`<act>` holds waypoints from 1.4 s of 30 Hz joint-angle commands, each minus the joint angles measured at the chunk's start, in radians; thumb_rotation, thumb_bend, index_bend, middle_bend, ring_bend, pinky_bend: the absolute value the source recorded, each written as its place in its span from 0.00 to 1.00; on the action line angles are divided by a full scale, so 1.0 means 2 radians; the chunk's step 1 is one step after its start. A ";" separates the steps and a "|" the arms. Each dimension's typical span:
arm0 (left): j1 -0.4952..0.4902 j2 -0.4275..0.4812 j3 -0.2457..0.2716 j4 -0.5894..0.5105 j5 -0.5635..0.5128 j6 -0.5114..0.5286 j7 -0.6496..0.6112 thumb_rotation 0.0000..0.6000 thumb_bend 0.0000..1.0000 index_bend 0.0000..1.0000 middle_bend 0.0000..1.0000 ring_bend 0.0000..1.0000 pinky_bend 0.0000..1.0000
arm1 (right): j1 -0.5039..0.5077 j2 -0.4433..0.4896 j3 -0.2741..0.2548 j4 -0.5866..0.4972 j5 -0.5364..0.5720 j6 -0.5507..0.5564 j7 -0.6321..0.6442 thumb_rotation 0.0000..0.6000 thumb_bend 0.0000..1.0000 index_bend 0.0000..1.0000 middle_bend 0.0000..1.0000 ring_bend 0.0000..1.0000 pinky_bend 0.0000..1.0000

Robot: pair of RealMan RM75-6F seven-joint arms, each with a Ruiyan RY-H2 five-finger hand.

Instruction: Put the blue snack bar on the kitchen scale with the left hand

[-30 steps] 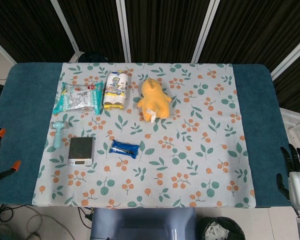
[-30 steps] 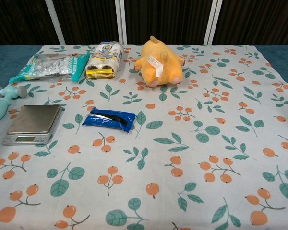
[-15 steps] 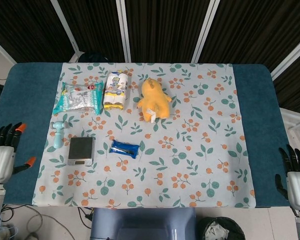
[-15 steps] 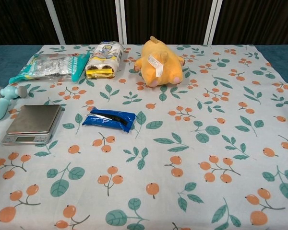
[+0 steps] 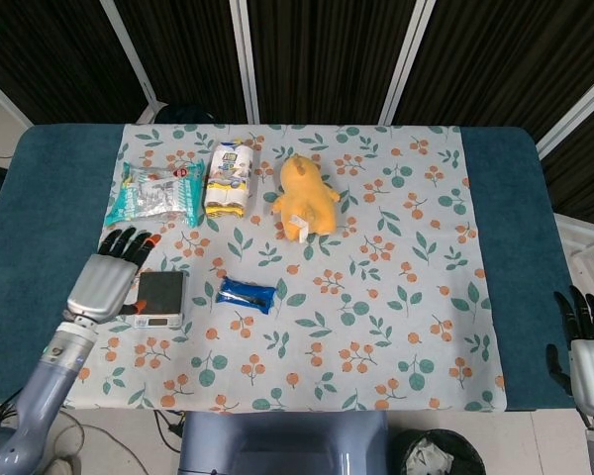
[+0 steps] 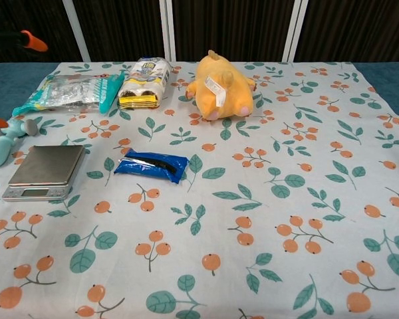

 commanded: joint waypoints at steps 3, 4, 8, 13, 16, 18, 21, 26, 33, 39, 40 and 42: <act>-0.056 -0.066 -0.009 0.033 -0.070 -0.029 0.056 1.00 0.13 0.06 0.13 0.05 0.14 | 0.000 0.000 0.001 0.000 0.001 0.000 0.001 1.00 0.56 0.06 0.03 0.00 0.00; -0.065 -0.076 -0.009 0.042 -0.080 -0.032 0.065 1.00 0.13 0.06 0.13 0.05 0.14 | 0.000 0.000 0.001 0.001 0.001 0.001 0.001 1.00 0.56 0.06 0.03 0.00 0.00; -0.091 -0.110 -0.007 0.069 -0.112 -0.040 0.090 1.00 0.13 0.06 0.14 0.06 0.14 | 0.000 0.000 0.002 0.001 0.003 0.000 0.002 1.00 0.55 0.06 0.03 0.00 0.00; -0.120 -0.152 0.000 0.105 -0.133 -0.047 0.113 1.00 0.13 0.09 0.17 0.09 0.17 | 0.001 0.000 0.003 0.003 0.004 -0.001 0.003 1.00 0.55 0.06 0.03 0.01 0.00; -0.133 -0.174 0.003 0.122 -0.135 -0.049 0.116 1.00 0.13 0.11 0.19 0.11 0.20 | 0.001 0.001 0.003 0.003 0.005 0.000 0.004 1.00 0.56 0.06 0.03 0.01 0.00; -0.137 -0.181 0.004 0.128 -0.135 -0.050 0.116 1.00 0.13 0.12 0.20 0.12 0.21 | 0.001 0.001 0.003 0.004 0.005 0.000 0.004 1.00 0.56 0.06 0.03 0.01 0.00; -0.149 -0.200 0.006 0.142 -0.133 -0.053 0.120 1.00 0.13 0.13 0.22 0.13 0.21 | 0.000 0.001 0.004 0.005 0.006 0.000 0.005 1.00 0.56 0.06 0.03 0.01 0.00; -0.165 -0.224 0.014 0.164 -0.137 -0.056 0.128 1.00 0.15 0.18 0.26 0.17 0.26 | 0.001 0.001 0.004 0.008 0.008 -0.002 0.006 1.00 0.56 0.06 0.03 0.01 0.00; -0.179 -0.251 0.017 0.191 -0.130 -0.057 0.118 1.00 0.18 0.23 0.31 0.21 0.30 | 0.000 0.003 0.004 0.010 0.010 -0.002 0.010 1.00 0.56 0.06 0.03 0.00 0.00; -0.192 -0.264 0.024 0.208 -0.129 -0.058 0.125 1.00 0.24 0.29 0.38 0.26 0.35 | 0.000 0.003 0.004 0.011 0.011 -0.003 0.011 1.00 0.55 0.06 0.03 0.00 0.00; -0.193 -0.266 0.026 0.211 -0.128 -0.057 0.127 1.00 0.24 0.30 0.38 0.26 0.36 | 0.000 0.003 0.004 0.012 0.011 -0.002 0.011 1.00 0.55 0.06 0.03 0.01 0.00; -0.195 -0.268 0.029 0.215 -0.129 -0.056 0.129 1.00 0.25 0.30 0.38 0.26 0.36 | -0.001 0.003 0.004 0.011 0.011 -0.002 0.012 1.00 0.55 0.06 0.03 0.00 0.00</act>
